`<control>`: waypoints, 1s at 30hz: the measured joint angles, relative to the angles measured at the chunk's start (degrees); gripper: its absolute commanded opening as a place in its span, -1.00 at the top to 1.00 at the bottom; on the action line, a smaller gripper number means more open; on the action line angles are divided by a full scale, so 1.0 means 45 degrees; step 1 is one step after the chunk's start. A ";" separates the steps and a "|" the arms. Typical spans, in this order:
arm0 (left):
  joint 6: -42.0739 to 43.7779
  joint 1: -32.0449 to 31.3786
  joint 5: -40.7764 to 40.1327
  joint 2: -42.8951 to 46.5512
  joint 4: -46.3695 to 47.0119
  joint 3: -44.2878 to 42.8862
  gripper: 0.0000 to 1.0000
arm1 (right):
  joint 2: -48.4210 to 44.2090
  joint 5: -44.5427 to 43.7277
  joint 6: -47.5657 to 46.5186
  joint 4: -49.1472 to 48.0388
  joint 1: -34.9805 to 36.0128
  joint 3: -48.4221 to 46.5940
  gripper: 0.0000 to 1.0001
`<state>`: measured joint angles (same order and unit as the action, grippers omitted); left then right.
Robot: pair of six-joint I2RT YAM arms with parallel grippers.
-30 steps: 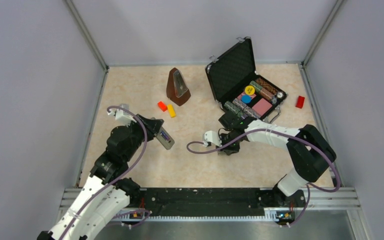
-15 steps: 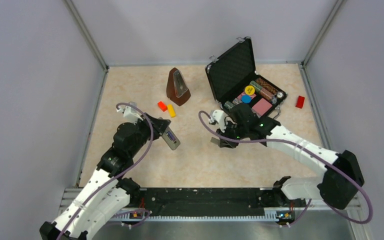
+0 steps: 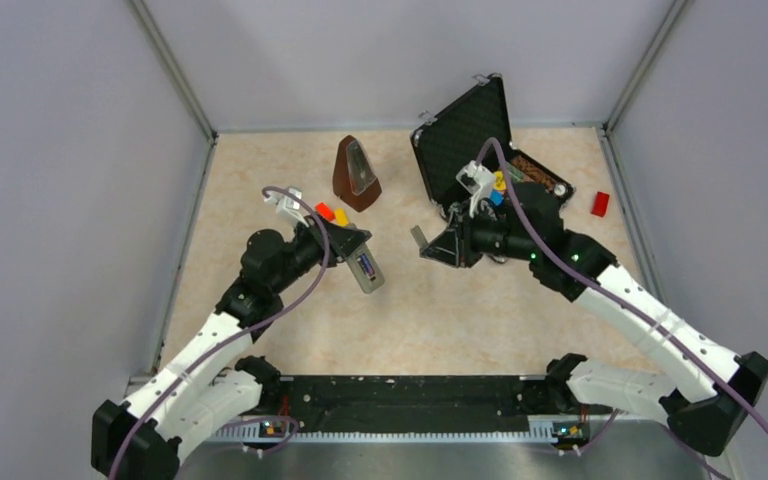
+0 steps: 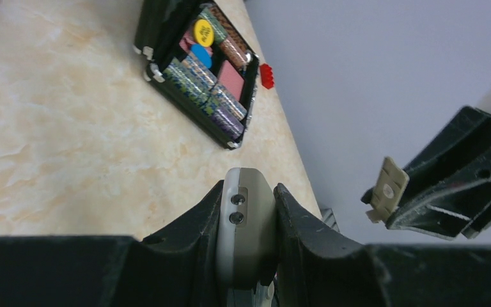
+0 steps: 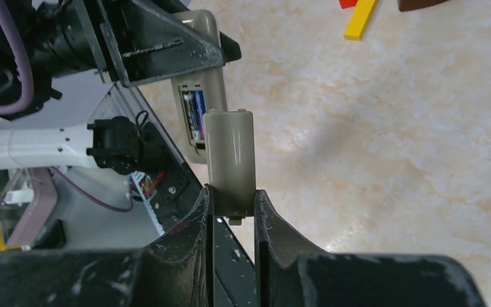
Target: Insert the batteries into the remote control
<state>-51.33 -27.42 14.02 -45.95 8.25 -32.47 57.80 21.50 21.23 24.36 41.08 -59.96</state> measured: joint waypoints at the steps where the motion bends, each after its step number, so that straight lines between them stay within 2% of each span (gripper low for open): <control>1: 0.0000 0.0000 0.0233 -0.0189 0.0325 0.0000 1.00 | 0.0301 -0.0083 0.0355 0.0044 0.0063 -0.0272 1.00; 6: -0.0121 0.0000 0.1365 -0.1209 0.2157 0.0083 1.00 | 0.1821 -0.0986 0.1593 0.1239 0.0831 -0.1724 1.00; 13: -0.0568 -0.0039 0.1685 -0.1433 0.3769 0.0631 1.00 | 0.2900 -0.1826 0.2594 0.3021 0.1846 -0.3274 1.00; 23: -0.0923 -0.0185 0.1200 -0.1423 0.3745 0.0821 1.00 | 0.5105 -0.3230 0.3196 0.4862 0.3599 -0.5221 1.00; 30: -0.0811 -0.0194 0.0947 -0.1137 0.3337 0.0840 1.00 | 0.6062 -0.4410 0.3376 0.5785 0.4143 -0.6455 1.00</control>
<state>-54.98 -28.29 18.28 -51.07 23.27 -28.69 85.08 1.65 36.42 50.39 59.72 -89.01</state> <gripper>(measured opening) 0.333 0.175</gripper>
